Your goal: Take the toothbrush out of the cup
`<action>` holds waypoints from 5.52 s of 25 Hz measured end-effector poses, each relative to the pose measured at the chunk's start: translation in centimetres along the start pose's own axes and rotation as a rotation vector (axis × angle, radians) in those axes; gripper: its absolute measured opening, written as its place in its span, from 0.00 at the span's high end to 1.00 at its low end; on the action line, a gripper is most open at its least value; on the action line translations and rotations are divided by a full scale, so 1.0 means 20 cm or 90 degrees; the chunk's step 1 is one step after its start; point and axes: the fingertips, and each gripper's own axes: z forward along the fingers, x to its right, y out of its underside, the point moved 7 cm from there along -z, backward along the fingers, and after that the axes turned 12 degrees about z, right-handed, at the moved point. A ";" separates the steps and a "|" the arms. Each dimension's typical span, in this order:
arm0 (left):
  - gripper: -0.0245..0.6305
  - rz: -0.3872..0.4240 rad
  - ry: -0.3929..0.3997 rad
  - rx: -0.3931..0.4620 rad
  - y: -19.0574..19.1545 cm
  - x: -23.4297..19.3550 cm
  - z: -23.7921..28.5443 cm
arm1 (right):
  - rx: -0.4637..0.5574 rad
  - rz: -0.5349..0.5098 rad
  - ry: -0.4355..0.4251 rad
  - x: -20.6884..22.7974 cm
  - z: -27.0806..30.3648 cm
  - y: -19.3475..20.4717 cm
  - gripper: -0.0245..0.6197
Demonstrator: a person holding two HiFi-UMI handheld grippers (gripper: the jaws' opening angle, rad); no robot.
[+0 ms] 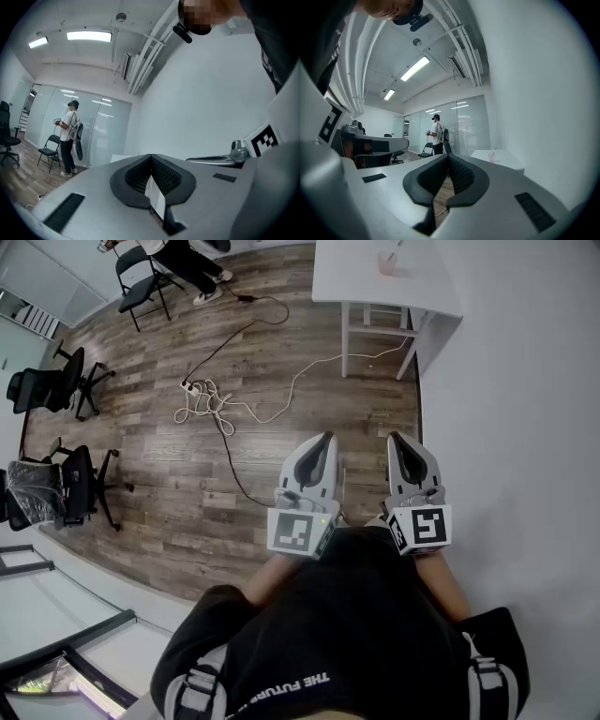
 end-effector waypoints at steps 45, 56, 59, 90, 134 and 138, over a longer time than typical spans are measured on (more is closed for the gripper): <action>0.94 -0.034 0.021 -0.008 0.07 -0.09 0.14 | -0.010 0.044 0.050 0.17 0.06 0.02 0.94; 0.93 -0.021 0.034 -0.005 0.05 -0.12 0.60 | -0.005 0.051 0.049 0.50 0.38 -0.04 0.94; 0.93 -0.019 0.035 -0.008 0.04 -0.14 0.75 | 0.001 0.047 0.048 0.60 0.48 -0.08 0.94; 0.93 0.078 0.015 -0.069 -0.06 0.11 1.57 | 0.032 0.075 0.007 1.45 0.91 -0.24 0.94; 0.93 -0.002 0.041 -0.026 0.19 -0.81 2.06 | -0.004 0.000 0.030 1.21 1.87 -0.24 0.94; 0.93 -0.002 0.041 -0.023 0.23 -0.89 2.05 | -0.005 -0.008 0.040 1.17 1.91 -0.22 0.94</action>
